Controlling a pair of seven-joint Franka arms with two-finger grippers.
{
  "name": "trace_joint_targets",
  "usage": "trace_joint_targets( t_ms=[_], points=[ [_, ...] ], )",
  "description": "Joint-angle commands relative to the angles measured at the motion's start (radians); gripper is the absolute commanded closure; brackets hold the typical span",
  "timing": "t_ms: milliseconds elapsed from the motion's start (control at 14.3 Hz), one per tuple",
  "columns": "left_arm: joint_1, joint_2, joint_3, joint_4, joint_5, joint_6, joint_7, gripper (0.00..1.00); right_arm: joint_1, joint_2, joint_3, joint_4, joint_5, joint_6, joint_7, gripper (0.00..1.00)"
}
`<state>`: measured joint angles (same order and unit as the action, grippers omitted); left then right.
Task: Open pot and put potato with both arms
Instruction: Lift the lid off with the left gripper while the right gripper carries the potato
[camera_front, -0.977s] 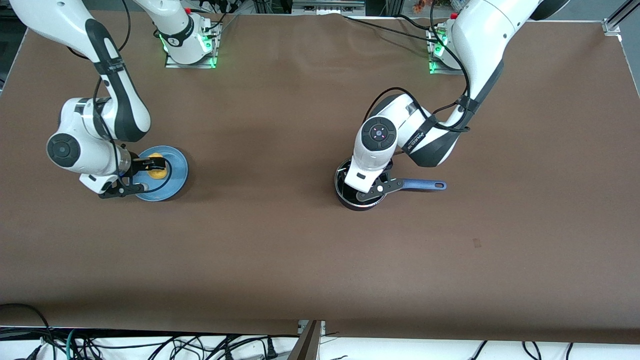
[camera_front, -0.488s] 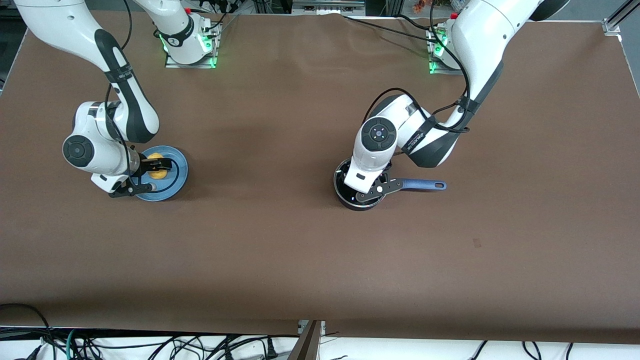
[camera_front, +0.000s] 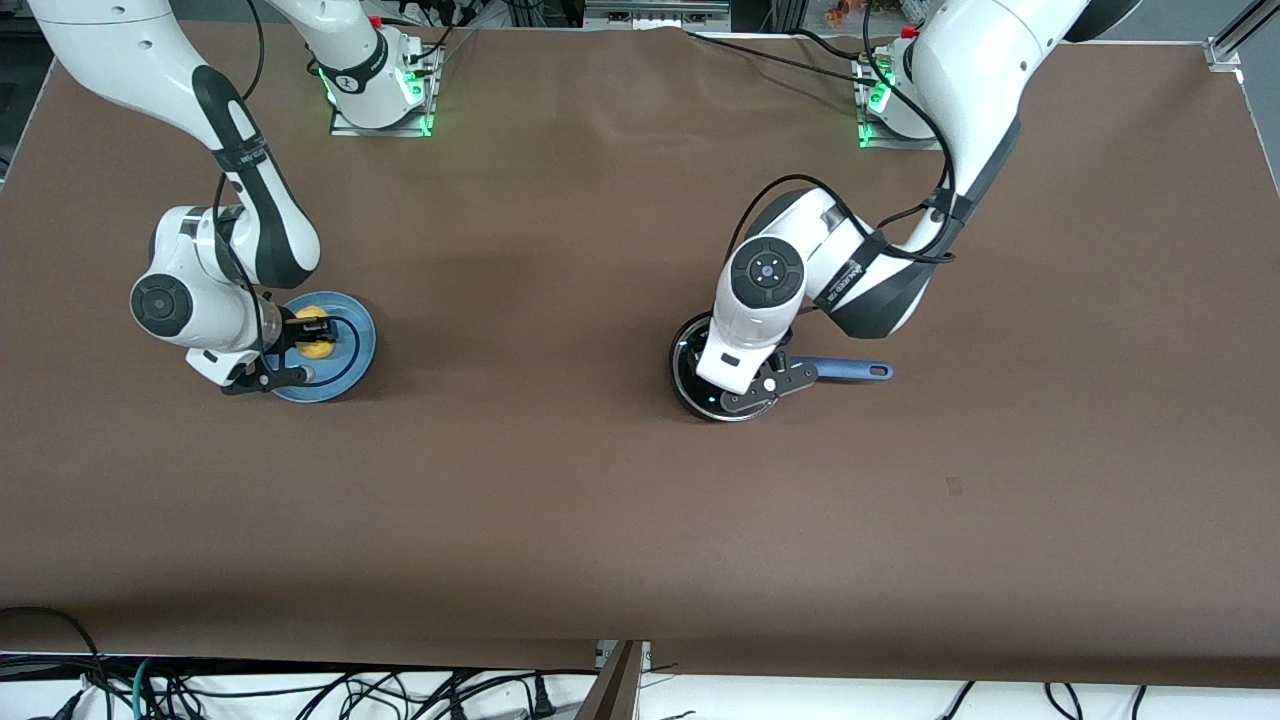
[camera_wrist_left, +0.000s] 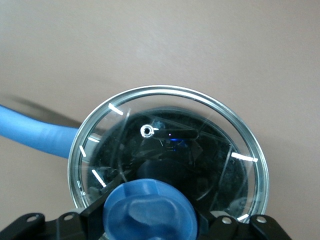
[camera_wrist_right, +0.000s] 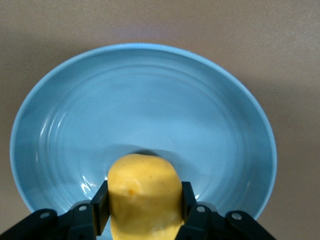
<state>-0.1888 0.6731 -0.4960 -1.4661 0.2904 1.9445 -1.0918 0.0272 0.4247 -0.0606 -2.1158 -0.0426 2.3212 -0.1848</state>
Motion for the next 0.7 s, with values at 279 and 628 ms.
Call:
trace_joint_targets(
  t_ms=[279, 628],
  points=[
    [0.103, -0.098, -0.007, 0.062, -0.049, -0.197, 0.185, 0.42, -0.003, -0.072, 0.092, 0.209, 0.074, -0.279, 0.001, 0.83],
    [0.310, -0.161, -0.006, 0.035, -0.054, -0.271, 0.536, 0.41, 0.052, -0.050, 0.258, 0.344, 0.213, -0.287, 0.328, 0.83]
  ],
)
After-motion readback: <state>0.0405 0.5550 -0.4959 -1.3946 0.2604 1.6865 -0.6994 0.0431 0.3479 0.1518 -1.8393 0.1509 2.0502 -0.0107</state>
